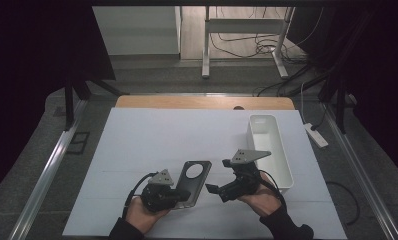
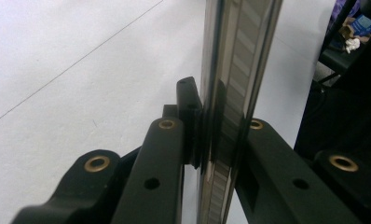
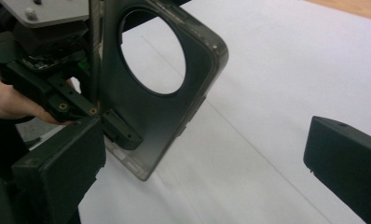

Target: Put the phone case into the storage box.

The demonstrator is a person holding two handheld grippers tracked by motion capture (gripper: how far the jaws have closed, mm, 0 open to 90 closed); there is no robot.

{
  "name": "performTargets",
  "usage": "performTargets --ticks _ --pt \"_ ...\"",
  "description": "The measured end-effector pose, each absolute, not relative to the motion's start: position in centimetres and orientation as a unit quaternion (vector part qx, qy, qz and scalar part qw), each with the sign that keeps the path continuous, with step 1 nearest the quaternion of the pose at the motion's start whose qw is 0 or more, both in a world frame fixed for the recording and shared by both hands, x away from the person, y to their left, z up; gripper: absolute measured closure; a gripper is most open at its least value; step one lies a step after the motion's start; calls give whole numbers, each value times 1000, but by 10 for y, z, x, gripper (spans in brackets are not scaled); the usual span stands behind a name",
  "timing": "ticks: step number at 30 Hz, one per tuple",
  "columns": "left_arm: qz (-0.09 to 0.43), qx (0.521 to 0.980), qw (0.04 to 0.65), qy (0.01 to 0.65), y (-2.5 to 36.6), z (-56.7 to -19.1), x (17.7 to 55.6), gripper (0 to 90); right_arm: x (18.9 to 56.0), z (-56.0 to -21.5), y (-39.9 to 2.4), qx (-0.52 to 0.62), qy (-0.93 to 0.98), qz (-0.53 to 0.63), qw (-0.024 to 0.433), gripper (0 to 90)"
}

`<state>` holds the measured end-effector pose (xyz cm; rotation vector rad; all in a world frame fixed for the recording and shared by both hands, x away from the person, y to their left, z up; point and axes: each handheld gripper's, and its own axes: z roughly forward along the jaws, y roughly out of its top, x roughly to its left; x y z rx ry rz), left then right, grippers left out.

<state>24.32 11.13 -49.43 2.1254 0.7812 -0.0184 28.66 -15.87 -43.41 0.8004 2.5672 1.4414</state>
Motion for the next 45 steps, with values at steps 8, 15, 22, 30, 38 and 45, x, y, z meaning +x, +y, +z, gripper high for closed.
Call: performTargets --ticks 8,15,22,30,38,45 --pt "-8 851 426 308 109 -494 241 847 288 -429 -162 277 832 478 51 0" --pt "-14 851 430 302 107 -493 240 847 287 -423 -162 290 832 470 57 0" --pt "-22 852 433 295 106 -494 239 847 284 -418 -162 288 835 465 59 229" --pt "-41 846 445 290 107 -495 240 848 283 -416 -165 270 826 492 46 549" --pt "-54 845 452 281 106 -495 241 848 284 -415 -169 269 815 513 30 682" --pt "-64 843 459 274 106 -496 241 848 284 -414 -171 268 808 525 19 748"
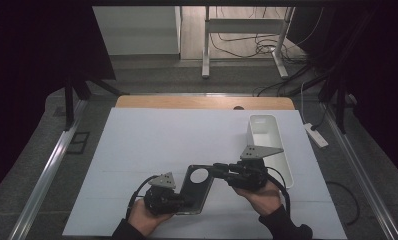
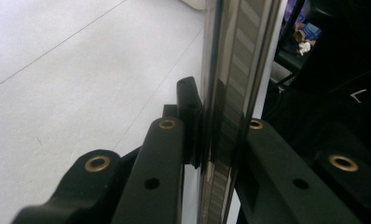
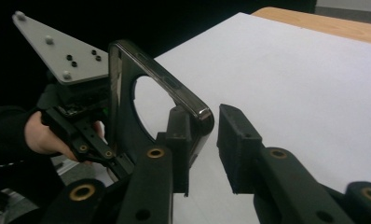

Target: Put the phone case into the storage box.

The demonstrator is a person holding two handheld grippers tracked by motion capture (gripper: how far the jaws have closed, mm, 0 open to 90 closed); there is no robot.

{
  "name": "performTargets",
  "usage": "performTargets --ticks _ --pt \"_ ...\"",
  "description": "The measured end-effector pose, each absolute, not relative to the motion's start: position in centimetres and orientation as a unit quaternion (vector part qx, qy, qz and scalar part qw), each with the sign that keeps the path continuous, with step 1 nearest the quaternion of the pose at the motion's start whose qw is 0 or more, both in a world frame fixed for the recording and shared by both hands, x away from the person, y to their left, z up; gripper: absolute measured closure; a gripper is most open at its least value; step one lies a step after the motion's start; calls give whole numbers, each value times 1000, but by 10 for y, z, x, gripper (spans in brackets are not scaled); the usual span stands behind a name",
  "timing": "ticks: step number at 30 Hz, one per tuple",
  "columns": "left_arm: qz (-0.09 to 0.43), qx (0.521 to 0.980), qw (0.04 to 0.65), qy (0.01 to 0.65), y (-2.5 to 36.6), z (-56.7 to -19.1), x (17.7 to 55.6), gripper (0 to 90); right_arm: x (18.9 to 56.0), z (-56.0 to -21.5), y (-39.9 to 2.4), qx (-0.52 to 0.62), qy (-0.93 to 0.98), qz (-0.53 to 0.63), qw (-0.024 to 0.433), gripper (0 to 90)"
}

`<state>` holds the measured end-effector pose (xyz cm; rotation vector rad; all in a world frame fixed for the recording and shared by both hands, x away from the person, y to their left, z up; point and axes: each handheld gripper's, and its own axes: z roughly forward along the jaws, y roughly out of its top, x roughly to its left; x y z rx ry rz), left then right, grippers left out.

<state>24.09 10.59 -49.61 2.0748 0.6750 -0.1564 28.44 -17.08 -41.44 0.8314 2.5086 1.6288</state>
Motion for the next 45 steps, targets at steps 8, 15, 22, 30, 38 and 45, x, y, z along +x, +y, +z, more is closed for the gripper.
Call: performTargets --ticks 8,15,22,30,38,45 --pt "-67 842 462 271 105 -497 241 846 283 -414 -171 264 807 528 19 786" --pt "-69 843 461 269 104 -500 242 843 282 -413 -170 258 807 531 21 795" --pt "-66 843 460 271 104 -501 243 828 280 -411 -169 254 810 529 28 798" --pt "-64 841 463 272 104 -501 243 753 280 -409 -169 254 811 527 32 800" --pt "-48 838 467 277 104 -499 242 554 279 -408 -170 256 811 525 39 801" --pt "-20 838 463 288 107 -495 241 349 279 -405 -172 255 812 523 48 802"
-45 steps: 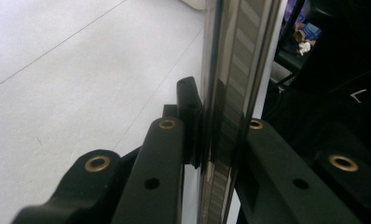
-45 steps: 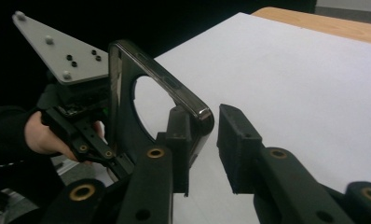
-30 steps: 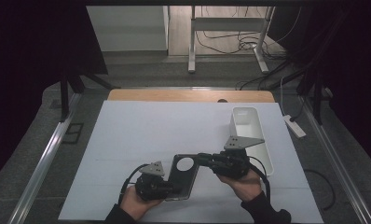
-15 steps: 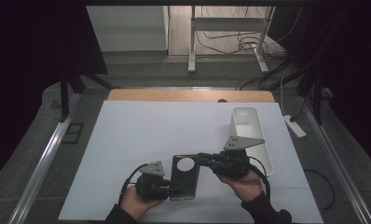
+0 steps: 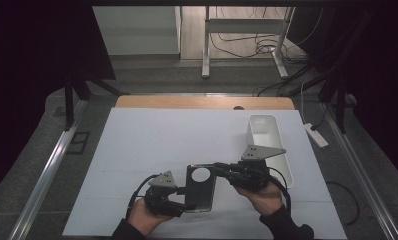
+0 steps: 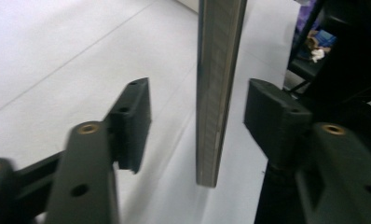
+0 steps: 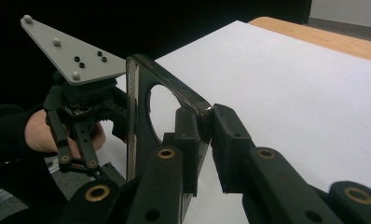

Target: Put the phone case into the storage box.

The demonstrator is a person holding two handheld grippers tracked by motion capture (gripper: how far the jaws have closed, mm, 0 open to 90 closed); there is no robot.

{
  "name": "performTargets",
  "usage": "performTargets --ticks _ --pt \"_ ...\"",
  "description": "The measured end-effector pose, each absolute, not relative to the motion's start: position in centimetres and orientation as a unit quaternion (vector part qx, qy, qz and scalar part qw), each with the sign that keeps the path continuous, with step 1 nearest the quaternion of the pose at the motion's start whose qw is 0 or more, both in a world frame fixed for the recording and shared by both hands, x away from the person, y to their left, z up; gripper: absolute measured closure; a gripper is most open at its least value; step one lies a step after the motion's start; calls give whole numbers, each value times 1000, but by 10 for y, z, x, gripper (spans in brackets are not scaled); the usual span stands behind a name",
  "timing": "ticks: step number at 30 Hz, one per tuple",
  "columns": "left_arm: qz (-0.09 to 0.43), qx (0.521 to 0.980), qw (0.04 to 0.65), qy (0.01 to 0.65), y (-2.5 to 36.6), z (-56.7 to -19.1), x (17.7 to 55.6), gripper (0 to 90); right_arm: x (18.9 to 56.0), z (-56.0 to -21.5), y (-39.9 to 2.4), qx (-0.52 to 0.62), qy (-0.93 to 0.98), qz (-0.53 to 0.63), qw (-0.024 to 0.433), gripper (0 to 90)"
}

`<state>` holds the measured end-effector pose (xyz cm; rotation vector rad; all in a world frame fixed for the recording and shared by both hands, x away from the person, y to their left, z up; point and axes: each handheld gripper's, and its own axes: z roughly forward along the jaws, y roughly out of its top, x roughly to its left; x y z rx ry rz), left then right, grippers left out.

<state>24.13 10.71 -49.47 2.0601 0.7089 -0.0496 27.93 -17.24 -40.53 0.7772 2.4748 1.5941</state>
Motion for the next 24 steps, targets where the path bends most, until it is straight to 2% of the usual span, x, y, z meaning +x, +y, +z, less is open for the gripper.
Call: performTargets --ticks 3,10,13,24 --pt "-13 836 465 293 110 -493 241 246 280 -403 -174 254 812 523 54 803" --pt "2 836 459 301 120 -488 236 107 282 -398 -180 255 811 523 63 803" --pt "15 838 451 306 126 -486 233 68 283 -395 -183 254 810 525 67 803" --pt "66 818 461 339 154 -484 223 28 290 -389 -191 264 806 525 73 803"
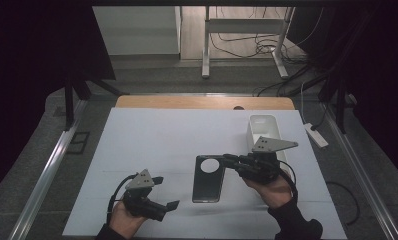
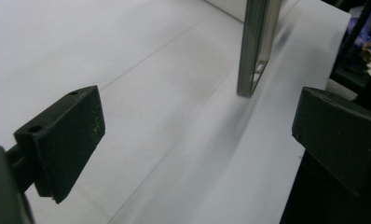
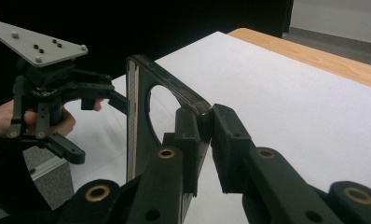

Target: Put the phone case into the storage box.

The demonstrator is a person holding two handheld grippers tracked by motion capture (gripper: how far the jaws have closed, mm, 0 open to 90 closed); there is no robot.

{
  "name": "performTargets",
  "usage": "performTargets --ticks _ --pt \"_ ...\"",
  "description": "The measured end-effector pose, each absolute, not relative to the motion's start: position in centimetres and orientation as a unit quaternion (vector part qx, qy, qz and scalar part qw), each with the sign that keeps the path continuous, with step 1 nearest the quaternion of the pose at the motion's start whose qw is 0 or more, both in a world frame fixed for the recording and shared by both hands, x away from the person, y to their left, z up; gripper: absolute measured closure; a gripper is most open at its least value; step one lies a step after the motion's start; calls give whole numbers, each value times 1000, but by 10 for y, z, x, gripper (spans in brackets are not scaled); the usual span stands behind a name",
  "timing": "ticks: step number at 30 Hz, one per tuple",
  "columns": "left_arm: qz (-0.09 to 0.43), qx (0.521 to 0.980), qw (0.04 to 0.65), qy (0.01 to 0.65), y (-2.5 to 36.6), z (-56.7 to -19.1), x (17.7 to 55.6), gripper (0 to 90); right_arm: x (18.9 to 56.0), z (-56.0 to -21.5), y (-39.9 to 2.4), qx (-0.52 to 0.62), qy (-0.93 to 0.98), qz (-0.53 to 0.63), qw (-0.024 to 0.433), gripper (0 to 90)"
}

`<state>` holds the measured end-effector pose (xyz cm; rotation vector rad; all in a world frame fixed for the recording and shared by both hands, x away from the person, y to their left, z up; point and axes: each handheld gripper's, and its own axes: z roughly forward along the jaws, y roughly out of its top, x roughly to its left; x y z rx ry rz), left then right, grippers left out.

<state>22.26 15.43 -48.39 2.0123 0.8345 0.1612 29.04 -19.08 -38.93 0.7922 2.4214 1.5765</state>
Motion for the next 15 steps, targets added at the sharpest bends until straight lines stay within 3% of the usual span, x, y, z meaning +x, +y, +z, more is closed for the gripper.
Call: performTargets --ticks 15 --pt "118 797 461 371 189 -485 201 15 304 -382 -201 269 805 524 79 803"
